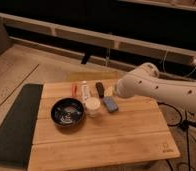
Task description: Place the white sponge in the ceramic cup
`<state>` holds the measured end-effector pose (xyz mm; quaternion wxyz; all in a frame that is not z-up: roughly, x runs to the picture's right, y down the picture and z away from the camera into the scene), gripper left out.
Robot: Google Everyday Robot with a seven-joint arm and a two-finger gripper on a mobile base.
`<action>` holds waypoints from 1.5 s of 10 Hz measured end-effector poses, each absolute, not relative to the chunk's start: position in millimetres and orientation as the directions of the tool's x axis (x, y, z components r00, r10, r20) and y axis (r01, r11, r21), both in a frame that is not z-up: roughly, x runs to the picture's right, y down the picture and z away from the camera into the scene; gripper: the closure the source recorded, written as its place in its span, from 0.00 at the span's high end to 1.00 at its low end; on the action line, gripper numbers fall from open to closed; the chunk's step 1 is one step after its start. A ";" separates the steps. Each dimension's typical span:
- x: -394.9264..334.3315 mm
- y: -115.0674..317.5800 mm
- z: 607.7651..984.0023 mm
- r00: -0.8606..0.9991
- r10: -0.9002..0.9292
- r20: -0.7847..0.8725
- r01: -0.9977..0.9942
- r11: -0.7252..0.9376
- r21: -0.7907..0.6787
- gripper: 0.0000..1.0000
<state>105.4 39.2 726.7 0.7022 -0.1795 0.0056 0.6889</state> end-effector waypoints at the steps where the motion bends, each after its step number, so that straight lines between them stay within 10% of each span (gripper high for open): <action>1: 107.2 40.7 725.0 0.080 0.965 -0.249 -0.965 0.012 -0.262 0.65; 15: 203.1 47.6 866.5 -0.068 0.914 -0.400 -0.944 -0.189 -0.272 0.65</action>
